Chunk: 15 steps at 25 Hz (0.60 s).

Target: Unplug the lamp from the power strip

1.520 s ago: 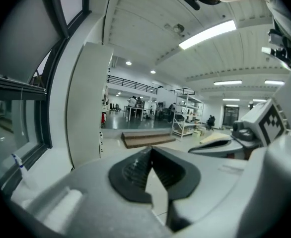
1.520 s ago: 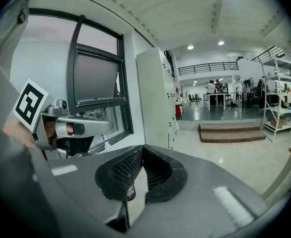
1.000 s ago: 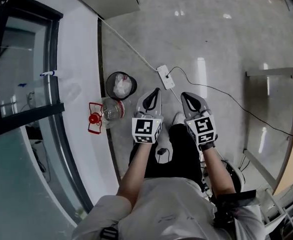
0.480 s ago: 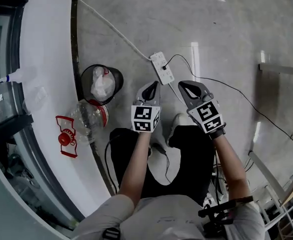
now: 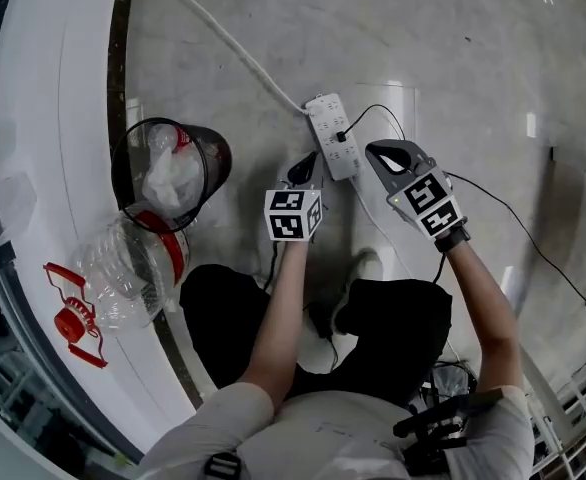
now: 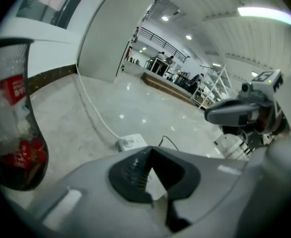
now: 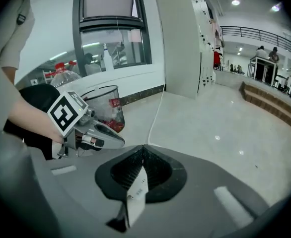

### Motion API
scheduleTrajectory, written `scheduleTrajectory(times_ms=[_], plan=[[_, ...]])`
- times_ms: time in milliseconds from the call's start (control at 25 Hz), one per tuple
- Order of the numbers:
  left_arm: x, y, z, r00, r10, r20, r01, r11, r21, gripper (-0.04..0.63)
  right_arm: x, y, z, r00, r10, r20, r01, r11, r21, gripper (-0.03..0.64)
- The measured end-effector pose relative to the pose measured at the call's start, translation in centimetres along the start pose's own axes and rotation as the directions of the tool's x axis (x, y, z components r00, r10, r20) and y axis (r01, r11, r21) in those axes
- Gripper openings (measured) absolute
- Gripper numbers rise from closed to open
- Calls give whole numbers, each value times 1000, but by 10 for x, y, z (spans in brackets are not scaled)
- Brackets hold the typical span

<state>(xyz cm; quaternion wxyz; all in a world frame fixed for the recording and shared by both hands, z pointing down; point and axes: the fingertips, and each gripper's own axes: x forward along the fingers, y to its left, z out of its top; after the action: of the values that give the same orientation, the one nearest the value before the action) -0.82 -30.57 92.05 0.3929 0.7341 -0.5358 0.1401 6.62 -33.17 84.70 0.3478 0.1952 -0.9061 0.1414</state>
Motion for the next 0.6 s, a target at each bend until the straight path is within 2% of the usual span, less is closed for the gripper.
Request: scheduleTrajectory(times_ms=[120,320,600], plan=[[20,15,-33,999,13,-48,-15,999,-34,3,29,-2,-25,1000,15,-10,-15,1000,-6,6],[40,10,-73,987,-27,-157,21,999,-43,2,54,2,-47,1000,16,-14,-16,1000,20,6],[43,5,-95,980,-43,-196,33,998,-54,3,66,6,-62,999,33,-32,-32,999,31,6]])
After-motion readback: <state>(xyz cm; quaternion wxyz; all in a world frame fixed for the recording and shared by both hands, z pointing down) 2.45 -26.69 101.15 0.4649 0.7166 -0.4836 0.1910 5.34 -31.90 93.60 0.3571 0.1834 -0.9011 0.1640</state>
